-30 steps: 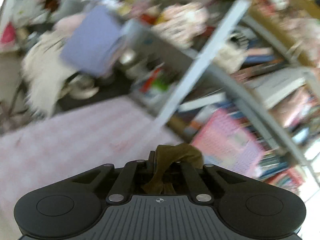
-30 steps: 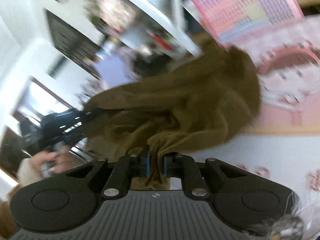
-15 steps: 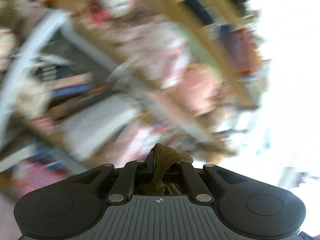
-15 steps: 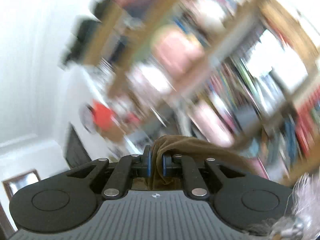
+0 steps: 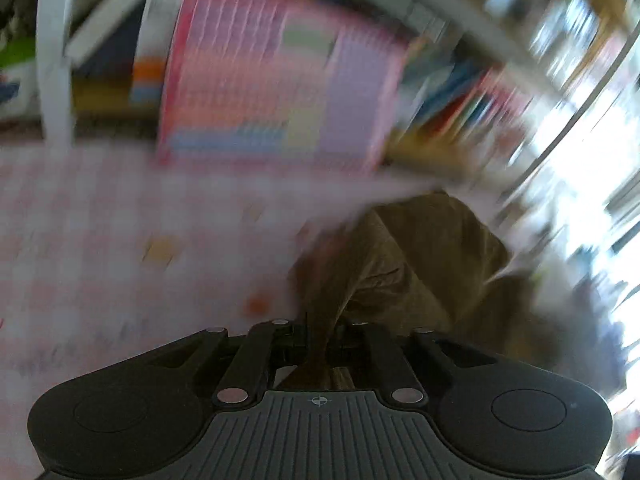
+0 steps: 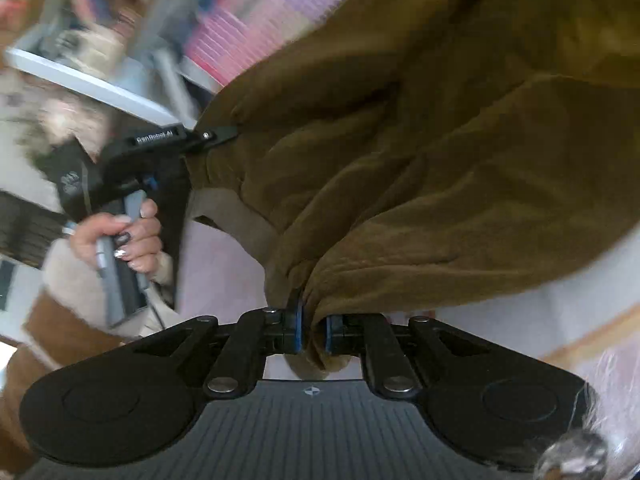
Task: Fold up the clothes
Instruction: 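Lift the garment with both grippers and shake it open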
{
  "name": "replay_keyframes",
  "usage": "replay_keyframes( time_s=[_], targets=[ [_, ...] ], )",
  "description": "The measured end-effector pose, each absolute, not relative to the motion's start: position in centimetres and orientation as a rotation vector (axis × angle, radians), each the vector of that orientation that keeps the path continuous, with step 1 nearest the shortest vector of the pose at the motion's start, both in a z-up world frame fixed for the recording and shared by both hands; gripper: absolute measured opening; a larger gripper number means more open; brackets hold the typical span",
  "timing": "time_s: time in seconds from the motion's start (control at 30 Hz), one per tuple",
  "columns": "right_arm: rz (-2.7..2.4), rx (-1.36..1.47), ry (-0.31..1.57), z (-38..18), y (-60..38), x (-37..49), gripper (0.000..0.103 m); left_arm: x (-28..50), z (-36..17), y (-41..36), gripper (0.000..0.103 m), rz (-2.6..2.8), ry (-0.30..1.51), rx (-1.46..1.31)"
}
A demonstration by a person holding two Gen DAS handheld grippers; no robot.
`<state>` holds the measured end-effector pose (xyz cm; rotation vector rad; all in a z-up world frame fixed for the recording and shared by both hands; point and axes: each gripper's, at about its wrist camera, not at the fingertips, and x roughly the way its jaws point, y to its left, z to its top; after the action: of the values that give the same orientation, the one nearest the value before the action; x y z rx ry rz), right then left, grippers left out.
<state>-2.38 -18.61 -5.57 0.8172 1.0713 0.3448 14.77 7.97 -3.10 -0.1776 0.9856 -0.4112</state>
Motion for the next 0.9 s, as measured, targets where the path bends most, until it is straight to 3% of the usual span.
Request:
replay_keyframes(
  time_s=[0.13,0.17,0.33,0.6,0.7,0.73,0.9],
  targets=[
    [0.314,0.846,1.150,-7.1,-15.9,-1.8,0.010,12.7,-4.3,12.3,0.050,-0.396,0.948,-0.176],
    [0.298,0.858,1.165,-7.3,-15.5,-1.9,0.010,12.3,-4.1,13.9,0.052,-0.392,0.926,-0.199],
    [0.185,0.986,1.202,-9.1,-15.0,-2.2,0.010,10.5,-4.6,19.7,0.052,-0.365,0.893,-0.352],
    [0.106,0.975,1.193,-9.1,-14.7,-4.5,0.015,10.1,-7.6,19.0,0.050,-0.499,0.937,-0.525],
    [0.088,0.953,1.197,-9.0,-14.4,-4.7,0.016,10.5,-8.4,18.4,0.039,-0.522,0.973,-0.520],
    [0.088,0.944,1.199,-9.1,-14.2,-4.7,0.015,10.6,-8.5,18.3,0.018,-0.534,0.991,-0.522],
    [0.180,0.894,1.220,-8.8,-12.7,-4.1,0.011,11.5,-6.0,19.3,0.011,-0.547,0.951,-0.459]
  ],
)
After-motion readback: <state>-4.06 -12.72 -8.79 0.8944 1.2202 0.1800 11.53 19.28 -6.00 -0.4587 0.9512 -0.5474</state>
